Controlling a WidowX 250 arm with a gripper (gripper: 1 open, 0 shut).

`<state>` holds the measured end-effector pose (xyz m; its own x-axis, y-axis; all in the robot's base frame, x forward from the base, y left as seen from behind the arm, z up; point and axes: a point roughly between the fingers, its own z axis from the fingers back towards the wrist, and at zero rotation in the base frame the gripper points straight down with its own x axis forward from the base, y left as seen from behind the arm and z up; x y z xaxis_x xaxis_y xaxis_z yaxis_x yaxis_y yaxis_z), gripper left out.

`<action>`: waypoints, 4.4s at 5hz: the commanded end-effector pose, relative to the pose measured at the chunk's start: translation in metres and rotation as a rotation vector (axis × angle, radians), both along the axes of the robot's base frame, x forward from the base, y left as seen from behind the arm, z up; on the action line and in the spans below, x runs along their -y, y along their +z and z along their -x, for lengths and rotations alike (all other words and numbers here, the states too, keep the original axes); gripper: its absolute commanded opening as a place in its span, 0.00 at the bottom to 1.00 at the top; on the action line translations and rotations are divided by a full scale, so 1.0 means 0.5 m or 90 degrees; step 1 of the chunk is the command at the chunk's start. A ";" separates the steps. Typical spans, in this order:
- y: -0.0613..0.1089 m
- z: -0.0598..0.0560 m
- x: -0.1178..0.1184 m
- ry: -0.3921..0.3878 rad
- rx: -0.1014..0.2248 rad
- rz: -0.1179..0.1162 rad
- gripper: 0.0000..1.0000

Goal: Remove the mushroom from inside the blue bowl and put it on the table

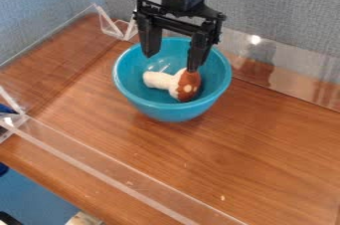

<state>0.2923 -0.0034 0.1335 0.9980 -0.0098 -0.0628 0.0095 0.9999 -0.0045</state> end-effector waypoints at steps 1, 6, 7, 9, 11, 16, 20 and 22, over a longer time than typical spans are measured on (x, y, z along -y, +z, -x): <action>-0.021 -0.006 0.001 0.001 -0.015 -0.002 1.00; -0.151 -0.042 0.044 -0.078 -0.071 0.003 0.00; -0.148 -0.042 0.039 -0.078 -0.072 0.002 0.00; -0.141 -0.043 0.027 -0.080 -0.075 0.000 0.00; -0.131 -0.043 0.020 -0.090 -0.076 -0.001 0.00; -0.095 -0.042 0.001 -0.121 -0.068 -0.004 0.00; -0.041 -0.039 -0.009 -0.149 -0.044 -0.010 0.00; 0.012 -0.032 -0.022 -0.155 -0.012 -0.007 0.00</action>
<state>0.3029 0.0043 0.1136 0.9510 -0.2588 -0.1691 0.2596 0.9656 -0.0175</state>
